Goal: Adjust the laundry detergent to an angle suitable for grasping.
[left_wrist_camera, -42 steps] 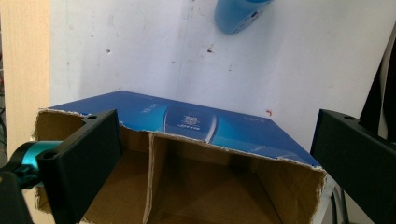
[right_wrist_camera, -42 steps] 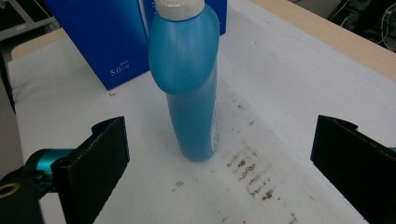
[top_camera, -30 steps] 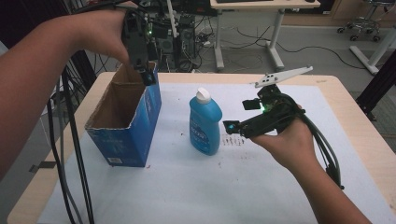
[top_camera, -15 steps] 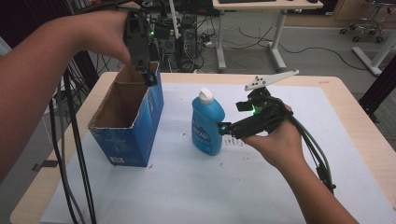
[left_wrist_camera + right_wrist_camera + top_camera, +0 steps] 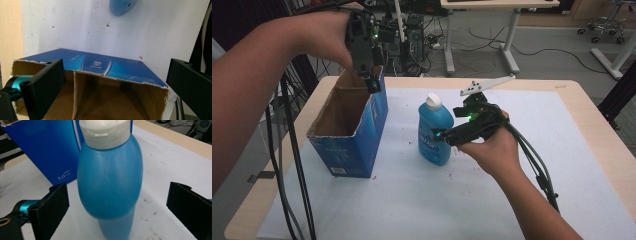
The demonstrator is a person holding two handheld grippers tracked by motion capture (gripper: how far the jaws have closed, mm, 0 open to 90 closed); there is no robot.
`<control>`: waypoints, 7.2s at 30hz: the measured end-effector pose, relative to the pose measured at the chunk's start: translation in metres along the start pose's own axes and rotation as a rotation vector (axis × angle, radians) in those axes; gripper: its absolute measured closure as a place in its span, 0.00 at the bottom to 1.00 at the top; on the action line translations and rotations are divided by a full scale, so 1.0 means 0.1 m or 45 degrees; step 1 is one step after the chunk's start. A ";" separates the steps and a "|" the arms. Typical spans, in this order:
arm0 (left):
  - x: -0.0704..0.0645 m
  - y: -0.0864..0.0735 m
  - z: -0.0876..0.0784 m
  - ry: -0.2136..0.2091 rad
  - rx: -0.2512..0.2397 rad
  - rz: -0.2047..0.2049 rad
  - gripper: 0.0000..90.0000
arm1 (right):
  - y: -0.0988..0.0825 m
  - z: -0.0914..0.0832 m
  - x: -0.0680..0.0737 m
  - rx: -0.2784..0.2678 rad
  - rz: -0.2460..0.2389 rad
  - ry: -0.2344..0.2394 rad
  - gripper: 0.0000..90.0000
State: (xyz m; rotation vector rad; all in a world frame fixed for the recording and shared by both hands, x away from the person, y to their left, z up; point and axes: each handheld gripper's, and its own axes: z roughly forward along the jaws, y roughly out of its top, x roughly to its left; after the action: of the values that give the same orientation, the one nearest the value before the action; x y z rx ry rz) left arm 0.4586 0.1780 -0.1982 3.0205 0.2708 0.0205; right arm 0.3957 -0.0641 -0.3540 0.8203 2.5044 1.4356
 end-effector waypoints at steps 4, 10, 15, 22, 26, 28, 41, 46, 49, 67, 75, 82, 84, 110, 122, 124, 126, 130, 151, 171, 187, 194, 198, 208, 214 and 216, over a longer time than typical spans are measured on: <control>0.00 0.00 0.00 0.000 -0.001 -0.004 0.02 | 0.01 0.10 0.01 -0.005 -0.004 0.004 0.04; 0.00 -0.01 0.01 0.002 0.001 -0.005 0.02 | 0.01 0.19 0.03 -0.003 -0.017 -0.010 0.04; 0.00 0.00 0.02 0.001 0.003 -0.007 0.02 | 0.00 0.27 0.01 -0.009 -0.003 -0.034 0.04; 0.00 0.00 0.02 0.004 0.009 -0.010 0.02 | 0.00 0.31 0.01 -0.030 -0.005 -0.050 0.04; 0.00 -0.01 0.02 0.002 0.010 -0.013 0.02 | -0.01 0.34 0.01 -0.030 -0.010 -0.065 0.06; 0.00 -0.02 0.02 0.003 0.011 -0.015 0.02 | -0.01 0.35 0.02 -0.041 -0.013 -0.070 0.08; 0.01 -0.01 0.04 0.003 0.015 -0.017 0.02 | 0.00 0.33 0.05 -0.053 -0.043 -0.091 0.18; 0.01 -0.01 0.06 0.002 0.014 -0.015 0.02 | 0.00 0.32 0.06 -0.057 -0.040 -0.102 0.21; 0.00 -0.01 0.05 0.002 0.017 -0.018 0.02 | 0.01 0.31 0.06 -0.060 -0.045 -0.111 0.21; 0.01 -0.01 0.08 -0.003 0.011 -0.015 0.02 | -0.01 0.32 0.11 -0.069 -0.075 -0.127 0.34; 0.02 -0.03 0.09 -0.002 0.012 -0.019 0.02 | -0.02 0.32 0.12 -0.071 -0.077 -0.130 0.38; 0.02 -0.02 0.12 -0.008 0.018 -0.016 0.02 | -0.02 0.31 0.15 -0.083 -0.087 -0.139 0.43; 0.02 -0.02 0.12 -0.008 0.019 -0.018 0.02 | -0.02 0.31 0.16 -0.089 -0.094 -0.140 0.45; -0.01 0.01 0.12 -0.005 0.017 -0.021 0.02 | 0.11 -0.04 0.16 -0.077 -0.189 -0.054 0.48; -0.04 0.06 0.12 -0.003 0.019 -0.009 0.02 | 0.06 -0.17 0.13 -0.007 -0.325 0.186 0.48; -0.03 0.06 0.13 -0.002 0.024 -0.012 0.02 | 0.05 -0.17 0.13 -0.012 -0.350 0.236 0.48; -0.03 0.06 0.13 -0.002 0.030 -0.013 0.02 | 0.03 -0.16 0.13 -0.019 -0.385 0.293 0.48; -0.03 0.07 0.15 -0.006 0.033 -0.011 0.02 | 0.00 -0.14 0.12 -0.033 -0.442 0.398 0.48; 0.00 0.11 0.20 -0.021 0.032 -0.012 0.02 | -0.23 -0.06 0.10 -0.098 -0.536 0.593 0.48; 0.00 0.11 0.20 -0.019 0.040 -0.011 0.02 | -0.35 -0.07 0.06 -0.147 -0.513 0.592 0.47; 0.00 0.13 0.20 -0.022 0.049 -0.009 0.02 | -0.34 -0.07 0.06 -0.137 -0.487 0.607 0.45; 0.00 0.13 0.21 -0.023 0.058 -0.012 0.02 | -0.34 -0.07 0.06 -0.140 -0.467 0.622 0.39; 0.00 0.14 0.21 -0.023 0.056 -0.011 0.02 | -0.34 -0.07 0.06 -0.133 -0.464 0.619 0.36; 0.01 0.15 0.21 -0.027 0.059 -0.011 0.02 | -0.33 -0.07 0.05 -0.124 -0.470 0.622 0.27; 0.01 0.16 0.22 -0.031 0.062 -0.012 0.02 | -0.33 -0.08 0.05 -0.130 -0.467 0.629 0.26; 0.02 0.17 0.23 -0.029 0.071 -0.012 0.02 | -0.34 -0.08 0.06 -0.125 -0.471 0.626 0.25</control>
State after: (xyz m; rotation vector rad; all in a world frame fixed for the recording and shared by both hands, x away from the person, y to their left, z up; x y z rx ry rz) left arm 0.4636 0.1596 -0.2192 3.0723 0.2877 -0.0223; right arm 0.3748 -0.0807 -0.3766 -0.0346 2.6854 1.7594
